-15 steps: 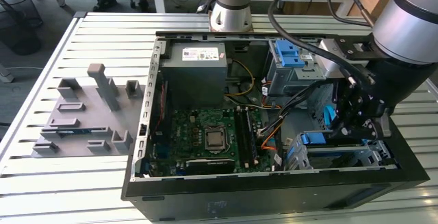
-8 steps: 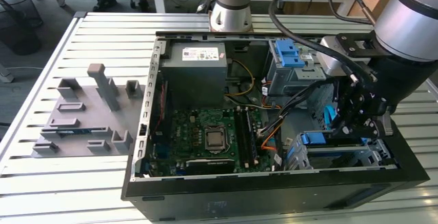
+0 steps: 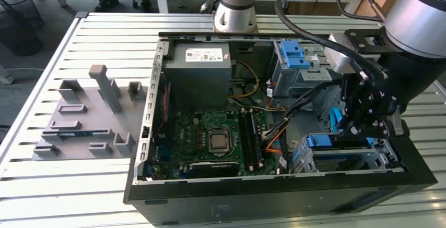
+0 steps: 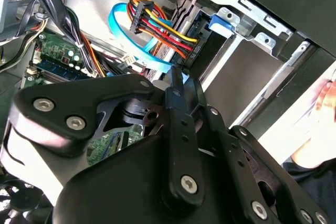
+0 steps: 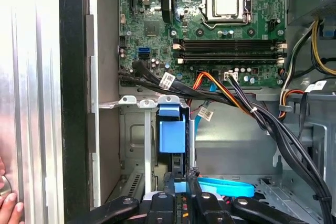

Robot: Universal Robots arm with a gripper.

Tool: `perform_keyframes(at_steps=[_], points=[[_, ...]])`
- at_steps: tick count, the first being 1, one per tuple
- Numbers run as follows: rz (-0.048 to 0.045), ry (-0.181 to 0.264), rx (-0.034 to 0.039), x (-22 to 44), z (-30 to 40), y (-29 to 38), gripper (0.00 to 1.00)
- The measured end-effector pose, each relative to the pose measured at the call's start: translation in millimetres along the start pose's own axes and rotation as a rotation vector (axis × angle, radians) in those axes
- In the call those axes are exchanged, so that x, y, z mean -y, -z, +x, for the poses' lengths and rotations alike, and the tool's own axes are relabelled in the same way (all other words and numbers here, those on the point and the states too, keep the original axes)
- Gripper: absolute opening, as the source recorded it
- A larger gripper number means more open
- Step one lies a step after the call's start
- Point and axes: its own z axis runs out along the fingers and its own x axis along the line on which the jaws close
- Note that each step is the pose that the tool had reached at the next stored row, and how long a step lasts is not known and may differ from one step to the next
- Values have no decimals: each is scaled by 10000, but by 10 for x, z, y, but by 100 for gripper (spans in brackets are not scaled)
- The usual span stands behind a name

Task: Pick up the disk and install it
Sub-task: 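Insert the second disk wire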

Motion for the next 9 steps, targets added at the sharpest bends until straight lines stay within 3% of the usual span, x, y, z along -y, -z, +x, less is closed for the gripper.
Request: perform_keyframes(at_steps=[3, 6, 9], points=[[-1, 1, 2, 1, 0, 2, 22], [0, 1, -4, 6, -1, -17, 11], [0, 0, -8, 15, -2, -39, 11]])
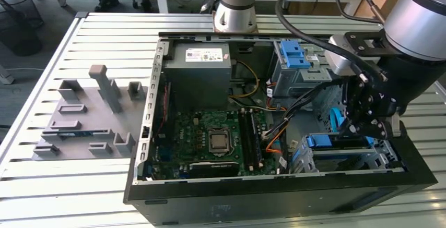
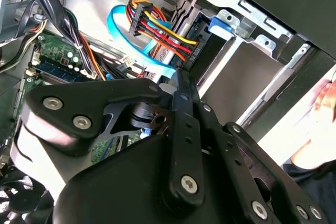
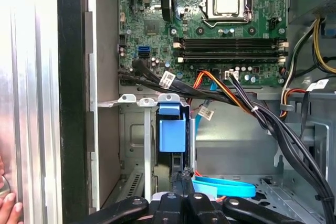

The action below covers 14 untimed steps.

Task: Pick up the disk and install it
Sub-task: 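Insert the second disk wire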

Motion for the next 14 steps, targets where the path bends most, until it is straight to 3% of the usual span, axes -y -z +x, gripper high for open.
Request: perform_keyframes(at_steps=[14], points=[[0, 0, 6, 41, -2, -49, 11]])
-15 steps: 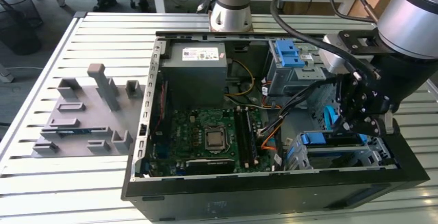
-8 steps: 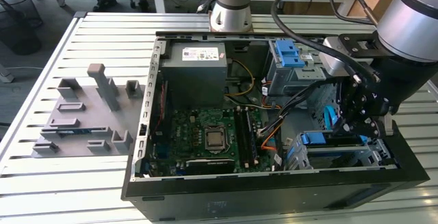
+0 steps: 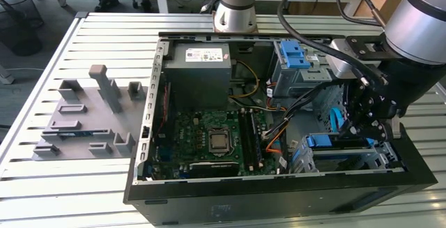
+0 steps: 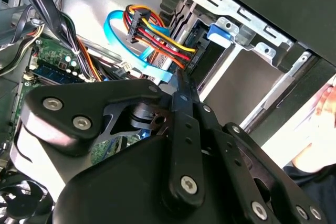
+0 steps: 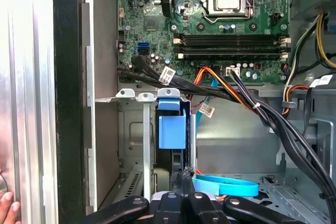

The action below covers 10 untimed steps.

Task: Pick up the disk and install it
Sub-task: 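Insert the second disk wire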

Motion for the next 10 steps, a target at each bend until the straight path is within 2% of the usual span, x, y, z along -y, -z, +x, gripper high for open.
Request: perform_keyframes(at_steps=[10], points=[[-1, 1, 2, 2, 1, 64, 11]])
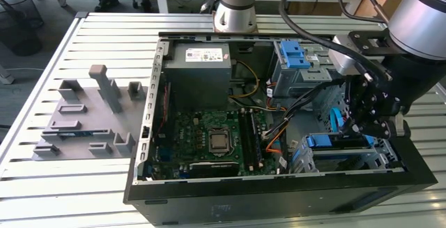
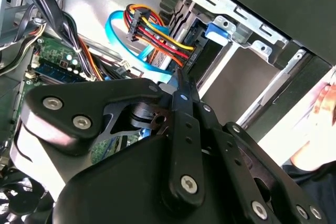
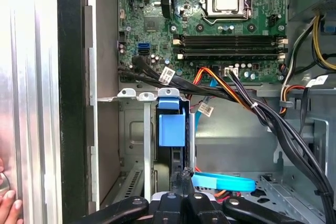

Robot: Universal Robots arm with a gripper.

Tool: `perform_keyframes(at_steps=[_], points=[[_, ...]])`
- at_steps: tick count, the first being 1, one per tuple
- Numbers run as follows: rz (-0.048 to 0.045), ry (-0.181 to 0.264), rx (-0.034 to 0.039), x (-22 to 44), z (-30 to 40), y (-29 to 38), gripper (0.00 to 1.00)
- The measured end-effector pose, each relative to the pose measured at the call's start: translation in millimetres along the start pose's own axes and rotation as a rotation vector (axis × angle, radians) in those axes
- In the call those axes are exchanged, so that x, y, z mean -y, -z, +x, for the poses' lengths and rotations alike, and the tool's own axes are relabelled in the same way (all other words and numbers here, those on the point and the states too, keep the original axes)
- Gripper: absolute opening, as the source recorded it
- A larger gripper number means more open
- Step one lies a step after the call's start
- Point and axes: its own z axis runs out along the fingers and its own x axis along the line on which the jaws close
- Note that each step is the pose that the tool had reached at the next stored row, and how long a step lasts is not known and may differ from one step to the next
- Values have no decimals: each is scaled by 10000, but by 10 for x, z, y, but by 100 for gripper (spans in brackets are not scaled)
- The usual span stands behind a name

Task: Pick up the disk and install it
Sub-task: 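Insert the second disk wire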

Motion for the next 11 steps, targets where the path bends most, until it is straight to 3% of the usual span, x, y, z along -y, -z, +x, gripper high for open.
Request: perform_keyframes(at_steps=[11], points=[[0, 0, 2, 1, 1, 39, 11]])
